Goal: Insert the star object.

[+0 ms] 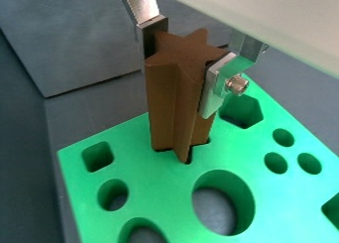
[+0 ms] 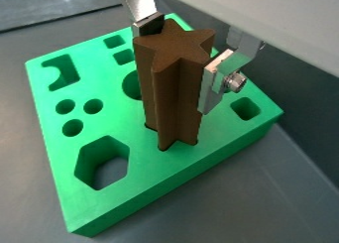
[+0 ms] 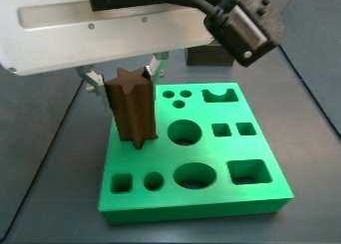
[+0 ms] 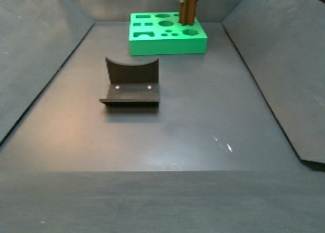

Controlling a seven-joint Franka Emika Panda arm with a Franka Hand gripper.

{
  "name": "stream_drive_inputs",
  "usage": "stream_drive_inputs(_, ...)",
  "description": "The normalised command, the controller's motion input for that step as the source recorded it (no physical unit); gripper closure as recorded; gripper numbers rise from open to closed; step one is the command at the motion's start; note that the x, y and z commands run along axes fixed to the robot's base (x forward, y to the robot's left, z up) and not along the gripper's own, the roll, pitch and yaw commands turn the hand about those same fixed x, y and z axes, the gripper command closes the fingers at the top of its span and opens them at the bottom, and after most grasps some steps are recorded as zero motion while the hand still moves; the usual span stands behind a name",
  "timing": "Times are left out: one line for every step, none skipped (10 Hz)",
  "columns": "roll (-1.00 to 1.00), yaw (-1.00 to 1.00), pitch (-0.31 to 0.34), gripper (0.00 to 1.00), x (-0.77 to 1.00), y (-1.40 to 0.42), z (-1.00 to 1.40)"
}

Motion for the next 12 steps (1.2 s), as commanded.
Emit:
stream_drive_inputs(0.11, 0.01, 0.0, 1.0, 0.13, 0.05, -0.34)
stream_drive_inputs(0.1, 0.07, -0.029, 1.0, 0.0, 0.0, -0.55)
stream_drive_inputs(0.0, 0.1, -0.111, 1.0, -0.18, 0.0, -1.0)
stream_drive_inputs(0.0, 0.1, -0.054, 1.0, -0.29, 0.0, -1.0)
stream_drive_inputs(0.01, 0.0, -0.011, 1.0, -0.35, 0.0, -1.0)
stream_drive_inputs(0.01, 0.0, 0.0, 1.0, -0.23, -0.1, -1.0)
stream_drive_inputs(0.02, 0.0, -0.001, 1.0, -0.01, -0.23, -1.0)
stream_drive_inputs(0.02, 0.0, -0.001, 1.0, 0.0, -0.17, -1.0)
stream_drive_inputs(-0.01, 0.0, -0.001, 1.0, 0.0, 0.0, -0.67)
stream_drive_inputs(-0.07, 0.0, -0.021, 1.0, 0.0, 0.0, -0.17)
stream_drive_inputs(-0.05, 0.0, 0.0, 1.0, 0.0, 0.0, -0.01)
stream_drive_inputs(0.0, 0.0, 0.0, 1.0, 0.0, 0.0, 0.0)
